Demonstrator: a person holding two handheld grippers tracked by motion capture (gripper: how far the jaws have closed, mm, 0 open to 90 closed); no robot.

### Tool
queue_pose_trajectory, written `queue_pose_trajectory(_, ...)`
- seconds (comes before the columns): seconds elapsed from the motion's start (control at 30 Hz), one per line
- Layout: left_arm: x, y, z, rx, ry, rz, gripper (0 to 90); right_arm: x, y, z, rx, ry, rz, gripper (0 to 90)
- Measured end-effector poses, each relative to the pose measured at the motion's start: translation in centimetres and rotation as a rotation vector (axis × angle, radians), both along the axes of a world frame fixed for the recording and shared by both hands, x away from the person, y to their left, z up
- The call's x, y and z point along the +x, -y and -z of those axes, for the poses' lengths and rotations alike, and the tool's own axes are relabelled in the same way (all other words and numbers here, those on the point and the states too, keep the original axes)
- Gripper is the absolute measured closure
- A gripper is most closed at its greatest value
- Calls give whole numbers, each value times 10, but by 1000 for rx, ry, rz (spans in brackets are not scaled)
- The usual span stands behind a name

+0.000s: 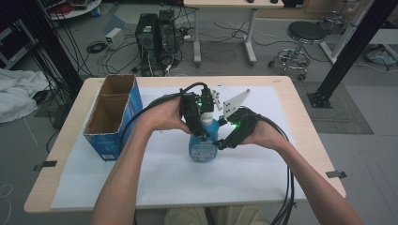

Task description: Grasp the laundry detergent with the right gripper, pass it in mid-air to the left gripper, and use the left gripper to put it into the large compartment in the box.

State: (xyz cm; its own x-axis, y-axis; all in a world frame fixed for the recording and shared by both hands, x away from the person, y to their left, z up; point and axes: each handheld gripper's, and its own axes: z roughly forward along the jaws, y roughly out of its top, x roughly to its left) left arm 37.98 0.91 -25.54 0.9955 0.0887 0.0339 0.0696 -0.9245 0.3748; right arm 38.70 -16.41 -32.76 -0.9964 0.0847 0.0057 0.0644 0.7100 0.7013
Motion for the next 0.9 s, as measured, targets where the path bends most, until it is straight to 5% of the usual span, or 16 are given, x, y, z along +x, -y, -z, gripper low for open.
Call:
queue_pose_trajectory(0.3, 1, -10, -9, 19, 4, -23, 374, -2, 17, -3, -63, 16, 49, 207)
queue_pose_trajectory(0.33, 1, -14, -14, 19, 10, -29, 374, -2, 22, -3, -87, 34, 74, 133)
queue_pose_trajectory(0.5, 3, -23, -28, 22, 15, -49, 374, -3, 38, -4, -133, 29, 116, 132)
queue_pose_trajectory(0.8, 8, -60, -88, -1, 46, -119, 374, -2, 64, -6, -208, 37, 188, 132)
queue_pose_trajectory(0.9, 11, -72, -108, 20, 54, -136, 375, -2, 72, -5, -229, 44, 208, 132)
